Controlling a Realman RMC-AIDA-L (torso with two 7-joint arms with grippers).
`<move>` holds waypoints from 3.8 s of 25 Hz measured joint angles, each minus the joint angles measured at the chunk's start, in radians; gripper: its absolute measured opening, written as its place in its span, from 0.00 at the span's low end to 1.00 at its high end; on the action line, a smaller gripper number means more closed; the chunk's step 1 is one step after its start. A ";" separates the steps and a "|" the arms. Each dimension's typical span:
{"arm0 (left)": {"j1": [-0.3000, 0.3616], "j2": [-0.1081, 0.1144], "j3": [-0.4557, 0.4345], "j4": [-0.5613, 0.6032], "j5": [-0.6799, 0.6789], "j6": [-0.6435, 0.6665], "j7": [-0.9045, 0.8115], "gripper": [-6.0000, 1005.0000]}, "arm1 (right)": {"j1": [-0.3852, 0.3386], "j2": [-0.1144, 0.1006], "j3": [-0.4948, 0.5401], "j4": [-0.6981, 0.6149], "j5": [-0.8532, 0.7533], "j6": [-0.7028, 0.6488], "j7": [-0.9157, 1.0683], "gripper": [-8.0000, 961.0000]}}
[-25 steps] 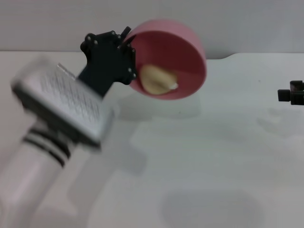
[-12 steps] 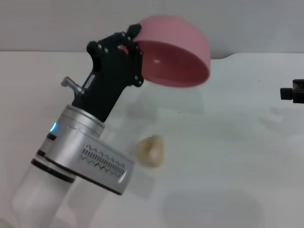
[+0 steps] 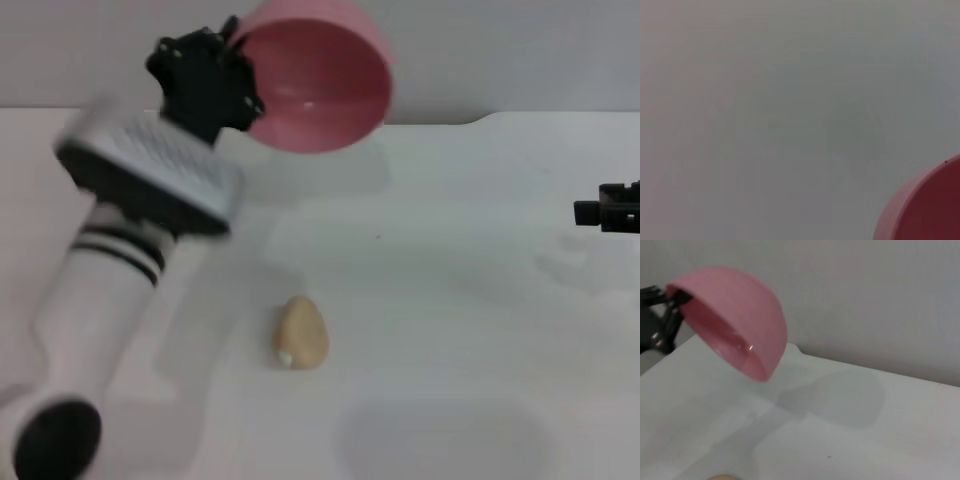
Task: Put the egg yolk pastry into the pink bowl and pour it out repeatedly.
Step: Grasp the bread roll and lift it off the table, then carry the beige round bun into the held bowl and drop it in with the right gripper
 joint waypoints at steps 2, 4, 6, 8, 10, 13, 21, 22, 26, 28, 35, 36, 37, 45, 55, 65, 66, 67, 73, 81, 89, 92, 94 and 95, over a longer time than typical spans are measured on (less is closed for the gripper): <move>0.008 0.001 -0.055 0.039 -0.028 -0.093 -0.005 0.01 | 0.003 0.000 0.000 0.012 0.000 0.000 -0.007 0.62; 0.018 0.001 -0.130 0.089 -0.056 -0.221 -0.008 0.01 | 0.007 0.000 -0.003 0.024 0.000 -0.001 -0.011 0.62; 0.044 0.002 -0.425 0.220 -0.153 -0.680 -0.019 0.01 | 0.010 0.000 -0.010 0.036 0.000 -0.002 -0.012 0.62; 0.044 0.004 -0.639 0.266 -0.218 -0.978 -0.053 0.02 | 0.013 -0.001 -0.027 0.052 0.000 -0.001 -0.012 0.62; 0.021 0.006 -0.814 0.273 -0.230 -1.226 -0.103 0.02 | 0.016 -0.001 -0.045 0.066 0.000 0.004 -0.012 0.62; -0.033 0.012 -1.043 0.257 -0.200 -1.562 -0.192 0.02 | 0.022 -0.001 -0.086 0.091 0.001 0.025 -0.020 0.62; -0.067 0.015 -1.268 0.374 0.160 -1.984 -0.418 0.02 | 0.081 0.002 -0.214 0.176 0.009 0.117 -0.031 0.62; -0.068 0.015 -1.269 0.399 0.224 -2.030 -0.455 0.02 | 0.095 0.002 -0.239 0.191 0.009 0.121 -0.034 0.62; -0.076 0.015 -1.272 0.469 0.354 -2.166 -0.508 0.02 | 0.171 -0.002 -0.348 0.272 0.004 0.176 -0.053 0.63; -0.086 0.014 -1.273 0.508 0.415 -2.247 -0.521 0.02 | 0.217 -0.001 -0.390 0.319 0.004 0.206 -0.056 0.63; -0.086 0.013 -1.282 0.546 0.458 -2.321 -0.525 0.02 | 0.346 0.006 -0.550 0.456 0.079 0.306 -0.039 0.63; -0.082 0.013 -1.284 0.549 0.459 -2.322 -0.525 0.02 | 0.356 0.006 -0.582 0.468 0.095 0.323 -0.037 0.63; -0.079 0.013 -1.285 0.552 0.459 -2.323 -0.525 0.02 | 0.362 0.007 -0.611 0.476 0.106 0.337 -0.035 0.63; -0.074 0.011 -1.284 0.549 0.460 -2.319 -0.523 0.03 | 0.363 0.012 -0.860 0.482 0.217 0.453 -0.025 0.63; -0.074 0.009 -1.276 0.546 0.461 -2.300 -0.518 0.03 | 0.349 0.016 -1.207 0.504 0.376 0.764 -0.024 0.63; -0.079 0.009 -1.274 0.543 0.461 -2.298 -0.517 0.03 | 0.350 0.013 -1.298 0.517 0.421 0.821 -0.022 0.59; -0.080 0.010 -1.274 0.543 0.461 -2.298 -0.517 0.03 | 0.348 0.013 -1.296 0.517 0.422 0.818 -0.022 0.59; -0.081 0.010 -1.274 0.543 0.461 -2.298 -0.516 0.03 | 0.345 0.012 -1.294 0.515 0.422 0.815 -0.022 0.58; -0.082 0.010 -1.274 0.542 0.461 -2.297 -0.515 0.03 | 0.296 0.007 -1.214 0.483 0.422 0.784 -0.028 0.53; -0.093 0.010 -1.270 0.535 0.461 -2.291 -0.515 0.04 | 0.192 -0.001 -0.988 0.407 0.416 0.625 -0.106 0.43; -0.132 0.010 -1.195 0.479 0.460 -2.291 -0.522 0.04 | 0.061 -0.004 -0.724 0.212 0.311 0.475 -0.115 0.36; -0.165 0.008 -1.143 0.445 0.454 -2.291 -0.525 0.04 | 0.031 -0.003 -0.597 0.146 0.289 0.384 -0.128 0.33; -0.206 0.007 -1.099 0.404 0.454 -2.292 -0.534 0.04 | 0.026 -0.004 -0.477 0.082 0.288 0.279 -0.139 0.33; -0.234 0.007 -1.076 0.376 0.454 -2.291 -0.544 0.04 | 0.026 -0.004 -0.477 0.082 0.288 0.279 -0.139 0.32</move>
